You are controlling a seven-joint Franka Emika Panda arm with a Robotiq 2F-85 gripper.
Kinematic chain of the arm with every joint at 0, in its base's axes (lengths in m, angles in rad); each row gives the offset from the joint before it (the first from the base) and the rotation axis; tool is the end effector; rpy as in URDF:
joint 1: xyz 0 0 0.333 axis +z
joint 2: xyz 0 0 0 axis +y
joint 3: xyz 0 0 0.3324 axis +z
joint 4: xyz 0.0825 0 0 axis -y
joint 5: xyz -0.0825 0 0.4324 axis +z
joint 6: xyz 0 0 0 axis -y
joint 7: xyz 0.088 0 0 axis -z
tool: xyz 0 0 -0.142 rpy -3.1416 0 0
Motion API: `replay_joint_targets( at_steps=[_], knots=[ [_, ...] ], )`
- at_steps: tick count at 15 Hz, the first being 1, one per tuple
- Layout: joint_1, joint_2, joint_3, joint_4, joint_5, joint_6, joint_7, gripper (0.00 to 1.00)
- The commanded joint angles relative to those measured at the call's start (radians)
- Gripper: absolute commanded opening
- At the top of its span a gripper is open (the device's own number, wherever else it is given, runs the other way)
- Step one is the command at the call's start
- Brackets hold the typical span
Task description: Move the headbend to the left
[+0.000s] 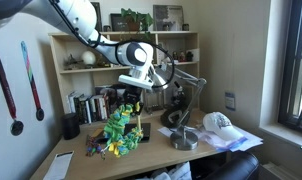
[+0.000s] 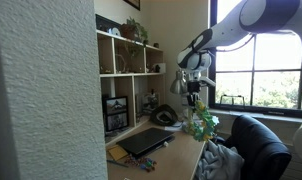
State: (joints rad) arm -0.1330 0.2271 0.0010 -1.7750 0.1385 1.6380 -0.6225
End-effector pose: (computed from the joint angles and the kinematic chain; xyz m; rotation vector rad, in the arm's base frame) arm 0.6118 -0.0624 0.3696 -2.7790 -0.6444 0.4162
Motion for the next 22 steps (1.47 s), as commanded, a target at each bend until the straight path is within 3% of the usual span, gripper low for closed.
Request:
replay_joint_targets(
  at_steps=[1, 5, 9, 15, 22],
  knots=[
    [0.083, -0.073, 0.042, -0.091, -0.055, 0.044, 0.04, 0.02],
    [0.175, -0.056, 0.099, -0.09, -0.106, 0.045, 0.105, 0.02],
    [0.234, 0.015, 0.146, -0.068, -0.101, 0.125, 0.159, 0.02],
    [0.246, 0.123, 0.195, -0.04, -0.03, 0.228, 0.125, 0.02],
    [0.266, 0.242, 0.221, 0.002, 0.009, 0.395, 0.183, 0.02]
  ],
)
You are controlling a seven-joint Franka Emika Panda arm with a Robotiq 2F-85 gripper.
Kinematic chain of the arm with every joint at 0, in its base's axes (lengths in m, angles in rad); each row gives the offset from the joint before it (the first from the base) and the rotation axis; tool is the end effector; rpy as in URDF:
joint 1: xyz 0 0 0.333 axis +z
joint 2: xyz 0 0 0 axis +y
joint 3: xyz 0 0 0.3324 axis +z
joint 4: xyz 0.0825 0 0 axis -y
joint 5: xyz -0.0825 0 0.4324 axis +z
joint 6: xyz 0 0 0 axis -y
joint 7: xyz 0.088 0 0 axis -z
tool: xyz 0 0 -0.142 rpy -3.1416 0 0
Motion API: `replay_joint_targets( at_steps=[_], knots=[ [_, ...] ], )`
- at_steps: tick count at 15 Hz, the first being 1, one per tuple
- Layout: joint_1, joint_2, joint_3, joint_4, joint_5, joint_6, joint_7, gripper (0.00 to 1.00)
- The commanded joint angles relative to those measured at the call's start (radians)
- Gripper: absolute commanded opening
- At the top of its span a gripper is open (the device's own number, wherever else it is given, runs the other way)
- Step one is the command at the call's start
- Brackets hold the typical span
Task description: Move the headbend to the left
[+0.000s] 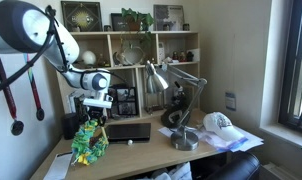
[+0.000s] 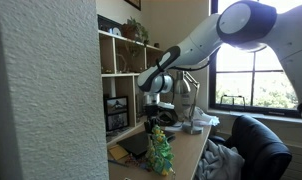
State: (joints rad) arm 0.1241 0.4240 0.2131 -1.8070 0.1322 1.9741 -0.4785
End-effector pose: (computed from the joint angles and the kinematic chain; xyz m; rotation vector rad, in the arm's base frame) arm 0.6151 0.2241 0.2500 -2.7046 -1.0505 0.3426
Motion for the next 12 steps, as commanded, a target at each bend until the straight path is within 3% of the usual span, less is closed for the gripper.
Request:
replay_joint_targets(
  at_steps=[1, 2, 10, 12],
  knots=[
    [0.01, 0.059, 0.009, 0.042, 0.015, 0.077, 0.049, 0.2],
    [0.012, 0.069, 0.008, 0.047, 0.011, 0.093, 0.06, 0.36],
    [-0.017, 0.066, 0.005, 0.037, 0.015, 0.131, 0.081, 0.94],
    [-0.03, 0.037, 0.002, 0.013, 0.013, 0.123, 0.074, 1.0]
  ],
)
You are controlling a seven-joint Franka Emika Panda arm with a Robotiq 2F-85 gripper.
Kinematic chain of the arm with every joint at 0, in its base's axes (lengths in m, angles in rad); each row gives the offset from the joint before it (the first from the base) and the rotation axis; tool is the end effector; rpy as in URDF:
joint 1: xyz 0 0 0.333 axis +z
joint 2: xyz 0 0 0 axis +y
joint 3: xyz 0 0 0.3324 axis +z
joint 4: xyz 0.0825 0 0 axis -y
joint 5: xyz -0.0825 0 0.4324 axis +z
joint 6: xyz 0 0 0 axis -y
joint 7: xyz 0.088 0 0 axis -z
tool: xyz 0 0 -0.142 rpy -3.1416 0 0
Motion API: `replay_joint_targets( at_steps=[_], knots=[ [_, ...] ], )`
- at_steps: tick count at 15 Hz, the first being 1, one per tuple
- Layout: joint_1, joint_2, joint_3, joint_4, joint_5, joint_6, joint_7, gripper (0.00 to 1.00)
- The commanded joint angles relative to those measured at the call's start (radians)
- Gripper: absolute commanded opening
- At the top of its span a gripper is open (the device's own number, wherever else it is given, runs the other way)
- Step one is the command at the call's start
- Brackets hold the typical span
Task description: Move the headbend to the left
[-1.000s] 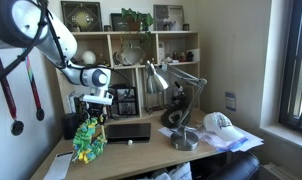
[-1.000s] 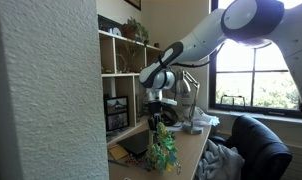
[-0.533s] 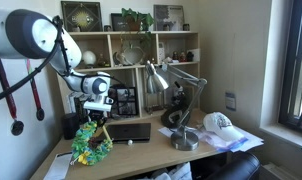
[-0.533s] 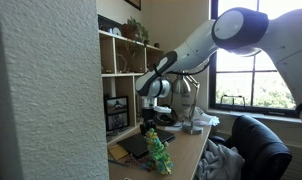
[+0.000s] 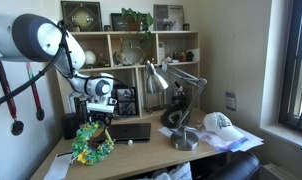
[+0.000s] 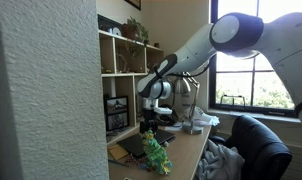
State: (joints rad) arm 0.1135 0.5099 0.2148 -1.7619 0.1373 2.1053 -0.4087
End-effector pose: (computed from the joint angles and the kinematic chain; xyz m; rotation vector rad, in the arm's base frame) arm 0.6453 0.2242 0.2214 -2.7618 -0.9138 0.2176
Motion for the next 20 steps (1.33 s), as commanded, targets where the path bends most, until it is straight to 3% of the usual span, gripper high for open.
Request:
replay_joint_targets(
  at_steps=[1, 9, 15, 20],
  knots=[
    [-0.028, -0.064, -0.002, -0.042, 0.009, -0.015, 0.0, 1.0],
    [-0.129, -0.199, -0.014, -0.11, 0.073, -0.084, -0.106, 1.0],
    [-0.167, -0.261, -0.055, -0.128, 0.141, -0.115, -0.132, 1.0],
    [-0.153, -0.368, -0.138, -0.204, 0.026, -0.044, -0.033, 1.0]
  ],
)
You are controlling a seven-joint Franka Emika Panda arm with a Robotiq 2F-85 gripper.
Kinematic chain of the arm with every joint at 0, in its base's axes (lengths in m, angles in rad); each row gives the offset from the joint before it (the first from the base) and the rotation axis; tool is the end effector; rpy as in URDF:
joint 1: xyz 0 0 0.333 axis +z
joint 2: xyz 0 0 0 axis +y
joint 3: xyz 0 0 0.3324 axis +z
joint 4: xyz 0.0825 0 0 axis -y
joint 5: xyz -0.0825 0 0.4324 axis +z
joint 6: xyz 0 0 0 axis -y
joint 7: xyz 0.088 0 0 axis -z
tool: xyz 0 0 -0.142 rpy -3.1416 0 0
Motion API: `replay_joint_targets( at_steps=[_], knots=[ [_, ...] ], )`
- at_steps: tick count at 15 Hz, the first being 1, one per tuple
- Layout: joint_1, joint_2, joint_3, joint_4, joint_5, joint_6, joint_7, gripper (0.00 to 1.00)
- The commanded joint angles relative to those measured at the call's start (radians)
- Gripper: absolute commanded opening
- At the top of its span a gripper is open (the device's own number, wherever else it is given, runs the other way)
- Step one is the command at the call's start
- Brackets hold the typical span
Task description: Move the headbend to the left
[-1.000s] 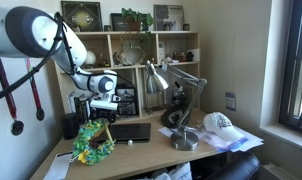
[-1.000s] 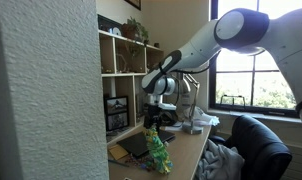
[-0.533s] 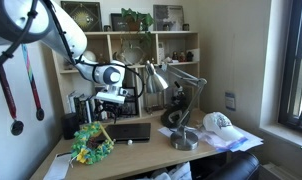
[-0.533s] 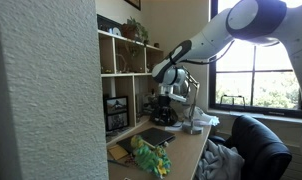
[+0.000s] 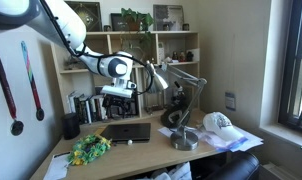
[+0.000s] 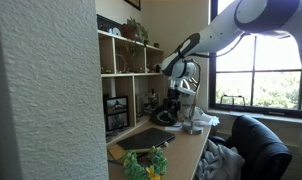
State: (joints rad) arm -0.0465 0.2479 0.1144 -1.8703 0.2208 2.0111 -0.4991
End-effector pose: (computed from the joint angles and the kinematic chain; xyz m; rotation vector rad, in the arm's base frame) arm 0.6445 0.0615 0.3332 -2.8239 -0.6610 0.0818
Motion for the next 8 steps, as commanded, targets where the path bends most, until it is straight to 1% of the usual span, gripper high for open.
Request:
replay_joint_targets(
  at_steps=[1, 5, 8],
  knots=[
    [0.009, -0.131, -0.05, -0.116, -0.086, 0.06, 0.077, 1.0],
    [0.005, -0.235, -0.093, -0.209, -0.166, 0.085, 0.126, 1.0],
    [-0.002, -0.312, -0.121, -0.267, -0.176, 0.069, 0.129, 1.0]
  ],
)
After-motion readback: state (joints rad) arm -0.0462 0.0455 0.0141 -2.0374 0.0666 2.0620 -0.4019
